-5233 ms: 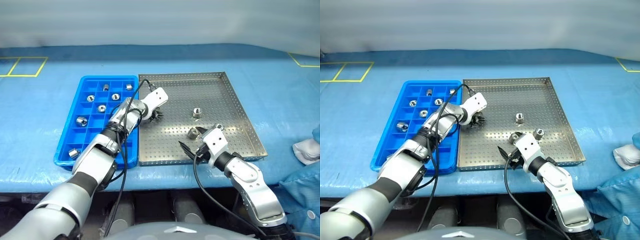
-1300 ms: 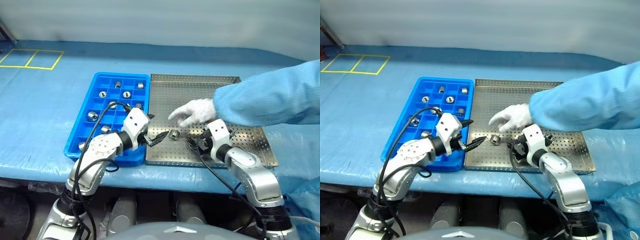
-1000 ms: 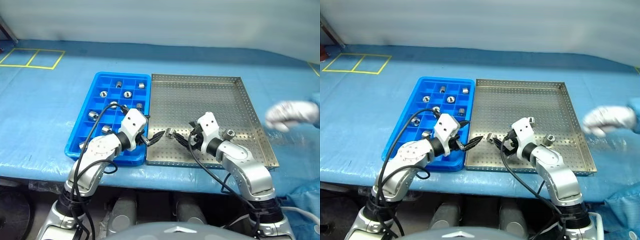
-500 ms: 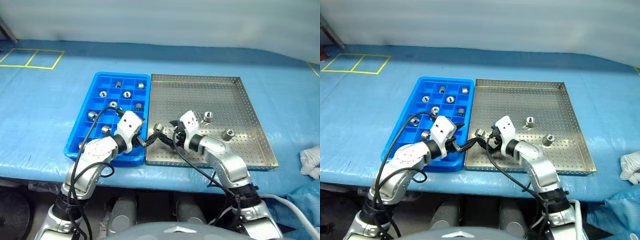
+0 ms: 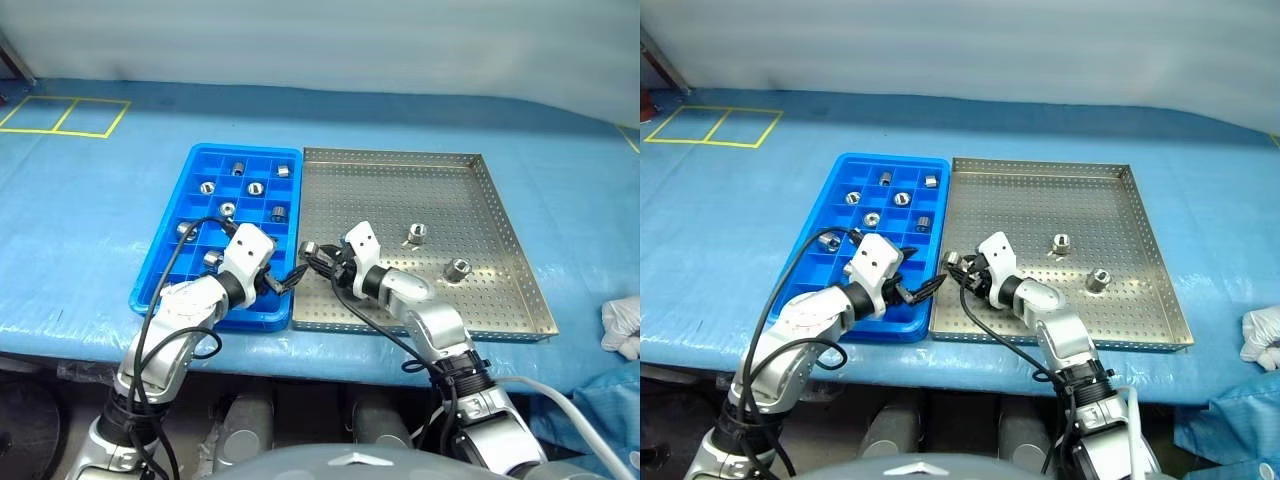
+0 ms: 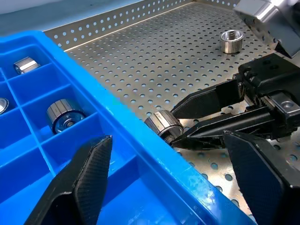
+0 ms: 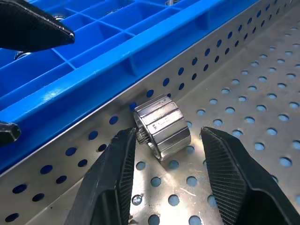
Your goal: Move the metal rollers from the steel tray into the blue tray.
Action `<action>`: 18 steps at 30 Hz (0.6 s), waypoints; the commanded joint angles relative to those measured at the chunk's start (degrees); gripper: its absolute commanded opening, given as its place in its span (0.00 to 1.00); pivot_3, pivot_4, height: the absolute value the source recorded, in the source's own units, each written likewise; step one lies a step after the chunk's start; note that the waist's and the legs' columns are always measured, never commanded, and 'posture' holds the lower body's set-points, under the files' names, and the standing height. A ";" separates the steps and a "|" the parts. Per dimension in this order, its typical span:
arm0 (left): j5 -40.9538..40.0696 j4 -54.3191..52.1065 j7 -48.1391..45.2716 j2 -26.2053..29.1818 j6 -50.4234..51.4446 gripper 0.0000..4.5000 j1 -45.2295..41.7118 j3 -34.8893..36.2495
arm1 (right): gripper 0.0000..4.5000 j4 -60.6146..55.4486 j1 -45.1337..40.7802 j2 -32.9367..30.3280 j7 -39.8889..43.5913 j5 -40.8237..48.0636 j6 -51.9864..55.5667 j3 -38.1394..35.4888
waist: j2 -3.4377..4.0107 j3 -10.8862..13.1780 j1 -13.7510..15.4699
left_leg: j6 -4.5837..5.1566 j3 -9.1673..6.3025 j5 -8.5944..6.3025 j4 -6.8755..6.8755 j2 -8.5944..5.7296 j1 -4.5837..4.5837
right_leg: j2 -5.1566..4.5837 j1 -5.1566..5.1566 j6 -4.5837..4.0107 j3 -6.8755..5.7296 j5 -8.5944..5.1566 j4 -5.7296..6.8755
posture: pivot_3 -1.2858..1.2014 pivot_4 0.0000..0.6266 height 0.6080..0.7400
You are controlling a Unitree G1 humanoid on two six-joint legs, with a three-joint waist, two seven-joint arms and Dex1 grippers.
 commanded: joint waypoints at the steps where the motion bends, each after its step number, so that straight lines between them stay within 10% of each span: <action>1: -0.20 -2.79 0.29 0.16 -0.18 0.92 -0.09 0.66 | 0.38 -1.36 -0.67 0.50 0.11 0.58 -2.81 -1.49 | 0.00 0.00 0.02 | 0.00 0.00 0.00 0.00 0.00 0.00 | 0.00 0.00 0.00 0.00 0.00 0.00 | 0.60 0.24 1.00; 4: -0.34 -2.91 0.29 0.17 -0.05 0.92 -0.22 0.82 | 0.17 -2.79 0.00 0.28 -0.10 0.45 -3.01 -1.79 | 0.00 0.00 0.00 | 0.00 0.00 0.00 0.00 0.00 0.00 | 0.00 0.00 0.00 0.00 0.00 -0.01 | 0.60 0.24 1.00; 18: -0.58 -3.44 0.56 0.28 0.09 0.92 0.53 1.58 | 0.16 -2.94 -0.62 0.44 -1.28 0.74 -2.28 -3.33 | 0.00 0.00 0.03 | 0.00 0.00 0.00 -0.02 0.00 0.00 | 0.00 -0.01 -0.01 0.00 0.00 -0.01 | 0.60 0.24 1.00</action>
